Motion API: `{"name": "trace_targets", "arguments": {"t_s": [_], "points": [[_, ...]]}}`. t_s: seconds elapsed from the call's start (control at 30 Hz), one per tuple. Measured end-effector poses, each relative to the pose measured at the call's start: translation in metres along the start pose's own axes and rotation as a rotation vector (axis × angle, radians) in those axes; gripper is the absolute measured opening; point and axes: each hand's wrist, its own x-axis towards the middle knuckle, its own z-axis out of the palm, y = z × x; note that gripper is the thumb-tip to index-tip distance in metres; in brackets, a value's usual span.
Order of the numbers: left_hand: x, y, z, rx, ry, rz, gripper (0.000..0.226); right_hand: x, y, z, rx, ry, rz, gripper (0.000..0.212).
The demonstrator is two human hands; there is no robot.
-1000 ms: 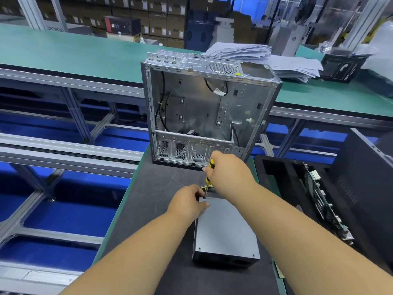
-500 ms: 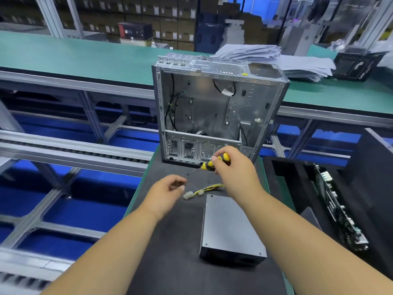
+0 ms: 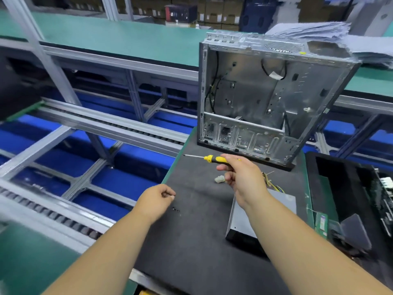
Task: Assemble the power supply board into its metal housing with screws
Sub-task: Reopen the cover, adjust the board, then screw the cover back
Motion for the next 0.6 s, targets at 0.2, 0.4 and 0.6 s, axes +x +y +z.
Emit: {"name": "trace_targets", "arguments": {"t_s": [0.2,0.4,0.6], "points": [[0.0,-0.016,0.005,0.087,0.006,-0.005,0.01,0.003,0.01,0.007,-0.027,-0.014,0.017,0.014],[0.005,-0.021,0.015,0.172,-0.058,0.035,0.018,0.001,0.017,0.002,-0.052,-0.039,0.026,0.016],[0.005,-0.023,0.02,0.256,-0.017,0.117,0.016,0.0,0.023,0.0,-0.093,-0.053,0.02,0.015]]}}
